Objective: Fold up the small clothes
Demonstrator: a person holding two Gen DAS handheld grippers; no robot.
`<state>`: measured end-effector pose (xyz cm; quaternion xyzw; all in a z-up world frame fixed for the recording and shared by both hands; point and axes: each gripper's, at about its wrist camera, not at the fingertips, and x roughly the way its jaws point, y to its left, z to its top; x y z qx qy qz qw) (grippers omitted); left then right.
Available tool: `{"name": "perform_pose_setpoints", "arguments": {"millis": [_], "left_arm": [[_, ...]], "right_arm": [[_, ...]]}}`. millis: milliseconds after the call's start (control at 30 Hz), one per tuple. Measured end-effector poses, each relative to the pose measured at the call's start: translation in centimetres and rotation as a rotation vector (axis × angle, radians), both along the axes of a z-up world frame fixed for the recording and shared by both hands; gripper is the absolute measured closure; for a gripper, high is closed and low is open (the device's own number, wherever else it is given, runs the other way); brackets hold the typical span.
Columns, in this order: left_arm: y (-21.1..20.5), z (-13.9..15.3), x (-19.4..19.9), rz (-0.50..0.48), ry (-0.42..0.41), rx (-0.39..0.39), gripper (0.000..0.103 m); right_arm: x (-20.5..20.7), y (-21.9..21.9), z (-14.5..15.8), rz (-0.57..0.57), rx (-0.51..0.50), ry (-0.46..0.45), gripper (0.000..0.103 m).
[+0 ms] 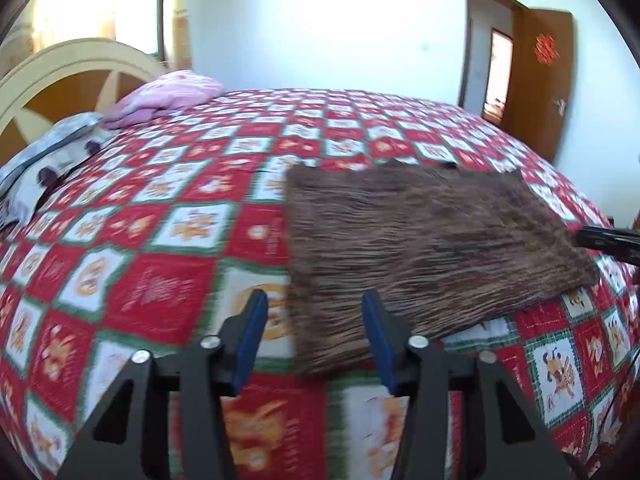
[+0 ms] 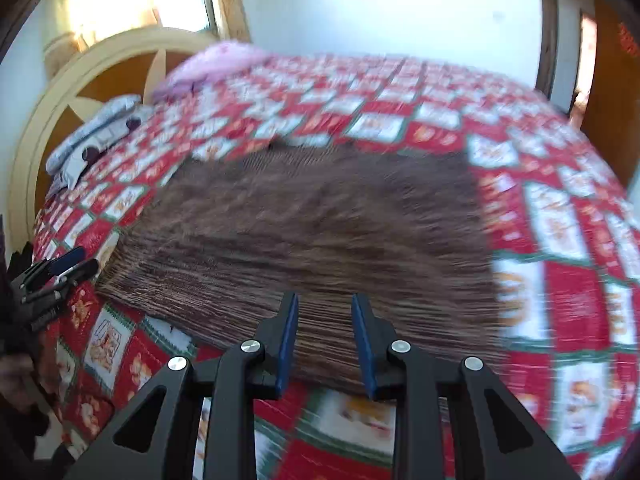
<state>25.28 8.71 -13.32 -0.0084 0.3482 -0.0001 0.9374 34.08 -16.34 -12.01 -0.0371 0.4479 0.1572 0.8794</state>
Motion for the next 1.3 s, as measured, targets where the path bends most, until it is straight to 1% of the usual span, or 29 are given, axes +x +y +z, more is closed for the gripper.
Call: {"name": "perform_pose_setpoints", "arguments": {"millis": [33, 67, 100, 133, 167, 200, 233, 267, 333, 367, 433, 467, 567, 600, 633, 667, 733, 800, 867, 967, 1000, 1033, 1067, 1167, 1233, 1300], "left_arm": [[-0.9, -0.5, 0.5, -0.011, 0.012, 0.026, 0.048], [-1.6, -1.3, 1.0, -0.018, 0.035, 0.053, 0.048], [-2.0, -1.7, 1.4, -0.020, 0.058, 0.065, 0.048], [-2.1, -2.6, 1.7, -0.023, 0.101, 0.065, 0.048], [-2.1, -3.0, 1.7, -0.025, 0.121, 0.054, 0.048], [-1.9, -3.3, 1.3, -0.025, 0.120, 0.044, 0.048], [-1.9, -3.3, 0.6, -0.029, 0.094, 0.053, 0.047], [-1.9, -3.3, 0.1, -0.044, 0.090, 0.065, 0.047], [-1.9, -3.2, -0.9, -0.069, 0.082, 0.077, 0.047], [-1.9, -3.2, -1.1, -0.073, 0.082, 0.078, 0.046], [-1.5, -2.9, -1.6, -0.070, 0.076, 0.066, 0.044], [-1.2, -2.7, -1.7, -0.059, 0.074, 0.051, 0.043], [0.1, -1.5, -1.7, 0.000, 0.051, -0.010, 0.039], [0.5, -1.2, -1.7, 0.017, 0.044, -0.017, 0.035], [0.7, -1.1, -1.6, 0.027, 0.041, -0.020, 0.032], [1.1, -0.9, -1.7, 0.040, 0.037, -0.025, 0.031], [2.0, -0.4, -1.9, 0.054, 0.030, -0.037, 0.030], [2.9, -0.2, -2.1, 0.070, 0.020, -0.038, 0.030], [3.9, -0.2, -2.1, 0.087, 0.016, -0.042, 0.029], [5.4, -0.7, -1.6, 0.115, 0.026, -0.065, 0.028], [5.8, -0.8, -1.3, 0.123, 0.033, -0.074, 0.028], [6.4, -0.9, -1.0, 0.136, 0.041, -0.089, 0.028], [6.9, -0.9, -0.9, 0.147, 0.041, -0.106, 0.028], [8.6, 0.0, -0.5, 0.180, 0.023, -0.148, 0.027], [9.4, 0.4, -0.2, 0.185, 0.013, -0.155, 0.018], [10.1, 0.7, 0.5, 0.184, 0.012, -0.157, 0.015]], "right_arm": [[0.1, 0.3, -0.8, -0.007, -0.014, 0.025, 0.074], [0.0, 0.7, -2.3, -0.019, -0.043, 0.074, 0.074], [-0.8, 1.0, -2.7, -0.020, -0.058, 0.061, 0.074], [-1.9, 1.2, -2.8, -0.014, -0.086, 0.043, 0.074], [-2.7, 1.1, -2.8, -0.015, -0.095, 0.052, 0.074], [-3.3, 1.0, -2.6, -0.016, -0.092, 0.064, 0.074], [-3.9, 0.8, -2.5, -0.006, -0.094, 0.079, 0.074], [-4.2, 0.8, -2.5, 0.011, -0.108, 0.095, 0.074], [-4.2, 1.1, -2.0, 0.019, -0.133, 0.080, 0.074], [-4.1, 1.4, -1.5, 0.021, -0.122, 0.050, 0.074], [-3.7, 2.8, -0.6, 0.056, -0.064, 0.003, 0.074], [-3.2, 4.1, -0.3, 0.082, -0.025, -0.012, 0.074], [-2.0, 7.2, -0.5, 0.125, 0.017, -0.061, 0.074], [-1.4, 7.9, -1.0, 0.131, 0.024, -0.049, 0.074], [-0.8, 8.2, -2.0, 0.131, 0.039, -0.001, 0.074], [-0.3, 8.3, -3.5, 0.119, 0.073, 0.092, 0.074], [-1.7, 8.0, -3.5, 0.122, 0.088, 0.073, 0.074], [-3.1, 7.1, -3.6, 0.148, 0.129, 0.112, 0.074], [-4.4, 6.6, -3.8, 0.193, 0.128, 0.116, 0.073], [-4.9, 6.1, -3.4, 0.199, 0.142, 0.111, 0.074], [-5.0, 6.4, -3.2, 0.192, 0.142, 0.102, 0.074], [-5.1, 6.6, -2.8, 0.182, 0.131, 0.073, 0.074], [-5.6, 7.0, -2.0, 0.179, 0.098, 0.006, 0.074], [-6.3, 9.4, -0.7, 0.245, 0.050, -0.099, 0.073], [-6.3, 11.5, -0.2, 0.304, 0.027, -0.134, 0.059], [-6.5, 13.7, -0.2, 0.361, 0.006, -0.158, 0.058]]}}
